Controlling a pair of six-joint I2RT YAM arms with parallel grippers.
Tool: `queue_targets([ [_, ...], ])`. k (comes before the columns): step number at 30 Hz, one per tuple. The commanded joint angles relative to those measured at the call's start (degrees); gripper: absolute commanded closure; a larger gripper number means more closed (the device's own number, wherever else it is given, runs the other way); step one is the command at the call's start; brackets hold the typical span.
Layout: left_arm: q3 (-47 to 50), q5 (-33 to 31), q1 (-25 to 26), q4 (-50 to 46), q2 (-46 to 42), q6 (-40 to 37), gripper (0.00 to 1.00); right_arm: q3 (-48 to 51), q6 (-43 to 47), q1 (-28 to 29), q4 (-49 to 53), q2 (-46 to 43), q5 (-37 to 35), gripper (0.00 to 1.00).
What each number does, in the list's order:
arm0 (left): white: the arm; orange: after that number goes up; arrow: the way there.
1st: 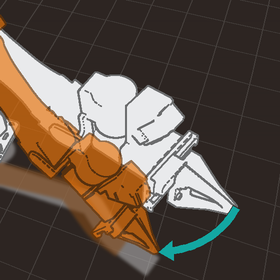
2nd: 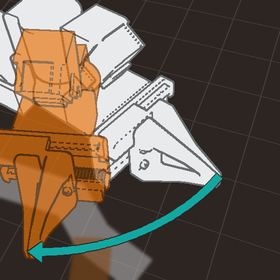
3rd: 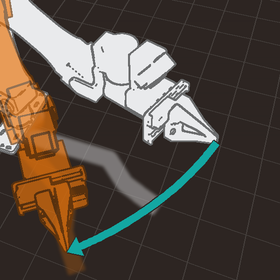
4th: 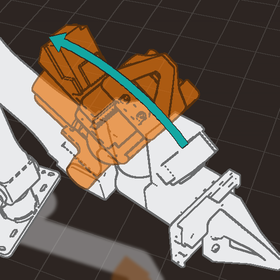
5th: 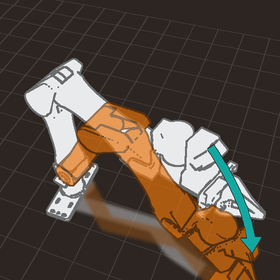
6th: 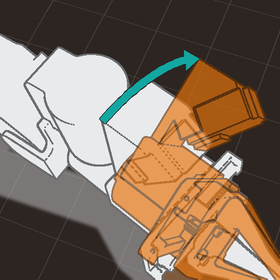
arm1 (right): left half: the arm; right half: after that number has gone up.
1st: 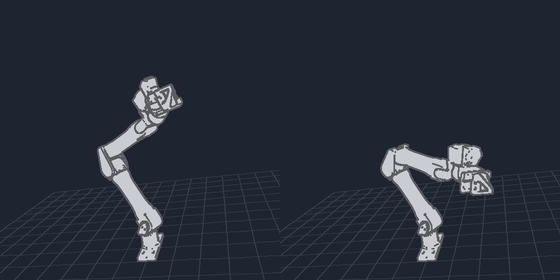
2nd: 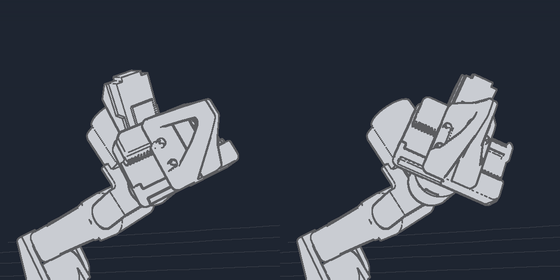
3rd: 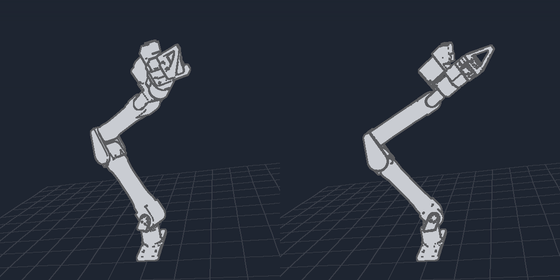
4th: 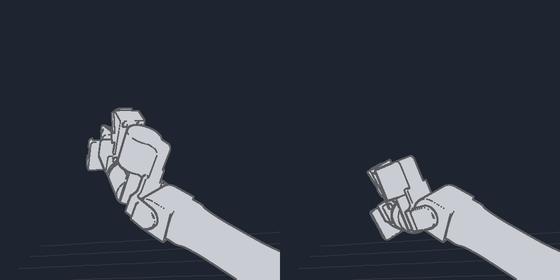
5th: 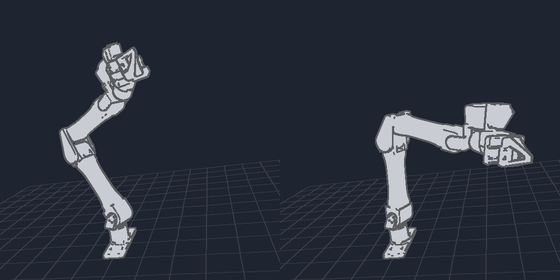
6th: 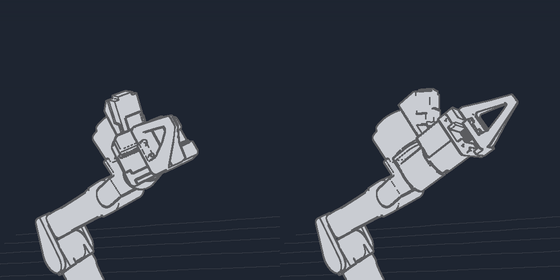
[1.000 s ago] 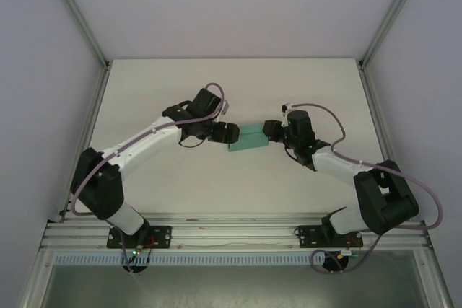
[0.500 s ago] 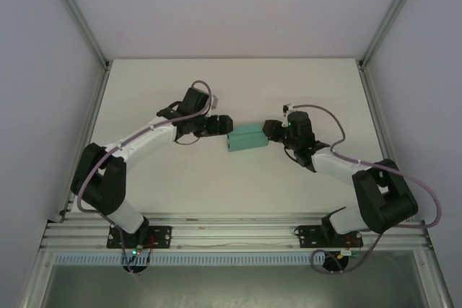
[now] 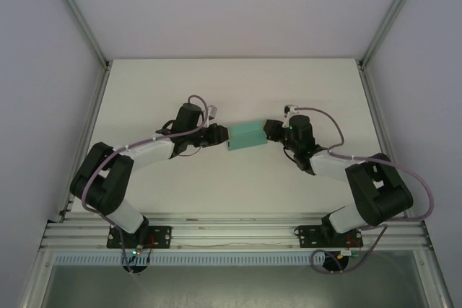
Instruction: Assemble paper box
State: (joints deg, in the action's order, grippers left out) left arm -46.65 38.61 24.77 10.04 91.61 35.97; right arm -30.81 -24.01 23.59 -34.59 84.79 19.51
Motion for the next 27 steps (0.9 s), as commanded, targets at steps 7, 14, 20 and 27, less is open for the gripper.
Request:
queue_targets([
  [7,2.43,-6.72,0.01,-6.71,4.79,-1.72,0.93,3.70,0.08,0.75,13.01,2.46,2.62,0.93],
  [14,-5.13,-8.32,-0.03,-14.10,4.14,-3.61,0.69,-4.73,2.09,0.76,24.56,-1.26,3.44,0.83],
  [20,-13.29,-11.76,-0.01,-21.50,1.52,-7.52,0.40,-14.96,5.12,0.49,33.01,-3.11,4.36,0.71],
  [27,-20.71,-21.89,-0.44,-28.90,-2.34,-10.58,0.00,-26.81,11.94,0.30,45.44,-4.52,0.71,0.51],
])
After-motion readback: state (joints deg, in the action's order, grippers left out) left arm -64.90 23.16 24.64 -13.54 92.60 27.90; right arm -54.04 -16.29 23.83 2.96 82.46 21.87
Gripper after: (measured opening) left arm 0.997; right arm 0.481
